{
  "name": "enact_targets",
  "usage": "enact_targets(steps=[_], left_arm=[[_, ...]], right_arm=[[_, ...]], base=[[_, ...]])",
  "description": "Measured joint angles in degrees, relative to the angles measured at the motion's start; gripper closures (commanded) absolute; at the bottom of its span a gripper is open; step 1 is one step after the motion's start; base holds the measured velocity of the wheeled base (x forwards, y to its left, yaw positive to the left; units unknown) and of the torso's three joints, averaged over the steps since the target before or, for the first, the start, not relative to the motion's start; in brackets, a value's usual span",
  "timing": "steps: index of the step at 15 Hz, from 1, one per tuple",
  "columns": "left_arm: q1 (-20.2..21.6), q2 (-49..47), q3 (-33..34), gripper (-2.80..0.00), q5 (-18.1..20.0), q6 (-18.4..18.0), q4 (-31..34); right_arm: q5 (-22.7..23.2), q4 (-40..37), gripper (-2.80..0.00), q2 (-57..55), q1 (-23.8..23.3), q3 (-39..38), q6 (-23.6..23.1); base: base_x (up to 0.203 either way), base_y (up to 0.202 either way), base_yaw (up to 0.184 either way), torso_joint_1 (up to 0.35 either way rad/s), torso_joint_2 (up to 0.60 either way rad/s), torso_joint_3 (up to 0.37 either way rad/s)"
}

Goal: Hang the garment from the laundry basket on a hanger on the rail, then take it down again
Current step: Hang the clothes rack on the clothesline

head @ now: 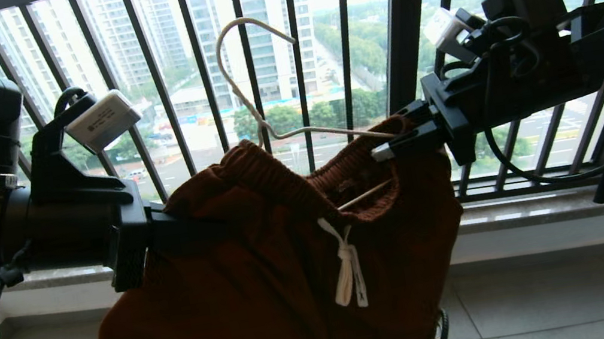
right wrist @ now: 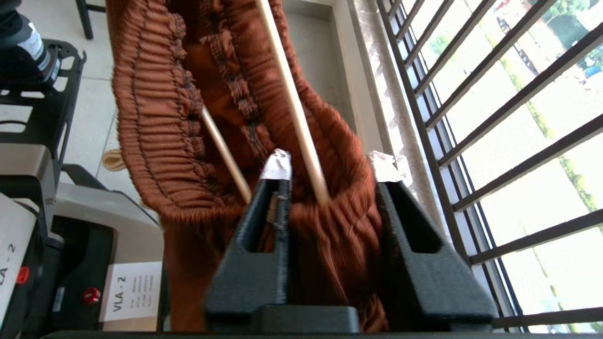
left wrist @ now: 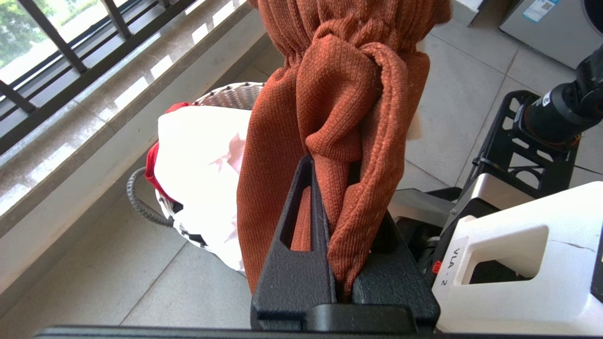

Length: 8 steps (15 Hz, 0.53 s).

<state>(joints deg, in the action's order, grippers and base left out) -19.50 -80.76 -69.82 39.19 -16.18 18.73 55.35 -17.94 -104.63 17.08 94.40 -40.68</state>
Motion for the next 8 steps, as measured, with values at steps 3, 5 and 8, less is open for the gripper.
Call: enact_targets(steps=[3,5,8], left_arm=[[0.16,0.31,0.00,0.00,-0.24,0.93,-2.38],[0.22,0.79,-0.02,0.00,-0.37,2.38,-3.14],[0.94,1.58,0.06,0.00,-0.48,2.82,-3.16]], right_arm=[[-0.04,-0.10,-2.80,-0.07,-0.09,-0.09,-0.02],[0.02,-0.10,-2.80,-0.13,-0.24,0.05,0.11],[0.13,-0.11,-2.80,0.45,-1.05,1.03,2.50]], base=[[0.000,0.000,0.000,0.000,0.00,0.000],[0.000,0.000,0.000,0.000,0.00,0.000],[0.000,0.000,0.000,0.000,0.00,0.000]])
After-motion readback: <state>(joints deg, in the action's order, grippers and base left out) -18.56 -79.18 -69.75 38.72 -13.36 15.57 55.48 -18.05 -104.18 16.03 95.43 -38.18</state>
